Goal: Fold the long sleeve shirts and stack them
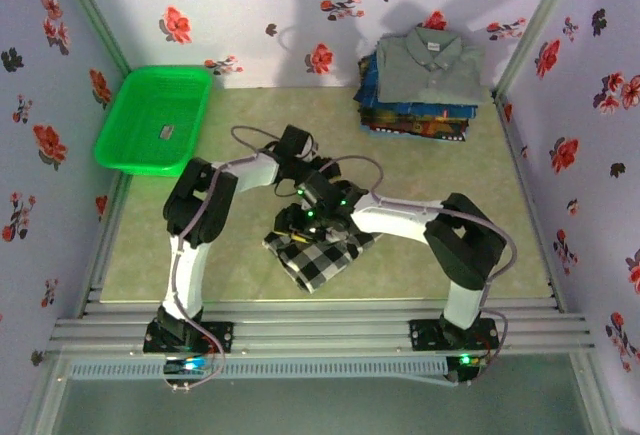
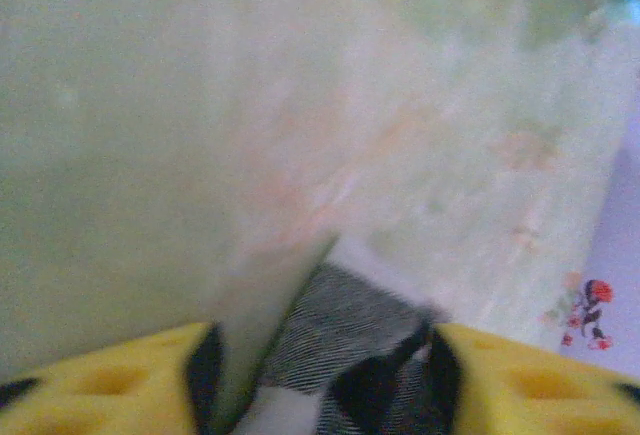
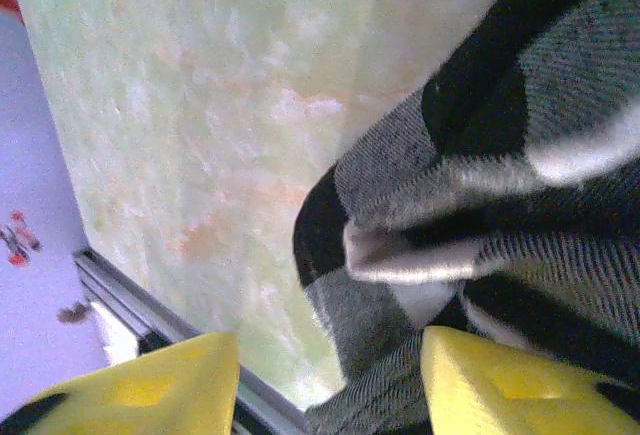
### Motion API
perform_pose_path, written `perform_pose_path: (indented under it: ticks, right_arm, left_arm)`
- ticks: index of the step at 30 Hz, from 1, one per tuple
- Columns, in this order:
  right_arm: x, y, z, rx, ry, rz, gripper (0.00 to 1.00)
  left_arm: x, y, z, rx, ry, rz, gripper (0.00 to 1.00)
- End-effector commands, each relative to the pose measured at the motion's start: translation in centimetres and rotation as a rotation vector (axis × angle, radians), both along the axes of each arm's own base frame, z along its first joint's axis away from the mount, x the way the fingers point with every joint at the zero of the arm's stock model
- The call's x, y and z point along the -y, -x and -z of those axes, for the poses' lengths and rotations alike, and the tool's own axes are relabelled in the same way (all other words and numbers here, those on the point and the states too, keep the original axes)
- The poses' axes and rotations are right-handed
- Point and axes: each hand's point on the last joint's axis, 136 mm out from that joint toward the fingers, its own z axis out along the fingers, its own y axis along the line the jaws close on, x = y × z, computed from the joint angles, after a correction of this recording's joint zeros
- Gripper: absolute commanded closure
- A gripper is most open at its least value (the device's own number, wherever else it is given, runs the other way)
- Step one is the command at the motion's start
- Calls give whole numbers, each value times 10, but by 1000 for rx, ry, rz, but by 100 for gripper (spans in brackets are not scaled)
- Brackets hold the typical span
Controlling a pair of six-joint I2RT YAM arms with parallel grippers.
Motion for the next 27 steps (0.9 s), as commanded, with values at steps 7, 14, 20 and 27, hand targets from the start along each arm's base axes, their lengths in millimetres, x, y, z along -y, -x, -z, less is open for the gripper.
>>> perform_pose_path:
  ticks: [7, 14, 20, 27]
  right_arm:
    - [136, 8, -77, 130, 185, 147, 25]
    - [229, -41, -51, 140, 406, 44, 28]
    - [226, -76, -21, 163, 374, -48, 47]
    - [221, -79, 12, 83, 367, -77, 69]
  left_arm:
    - [-123, -73, -159, 235, 51, -192, 0]
    - [-159, 40, -179, 142, -91, -182, 2]
    - [-145, 172, -133, 34, -140, -210, 37]
    - [-83, 210, -88, 20, -47, -261, 87]
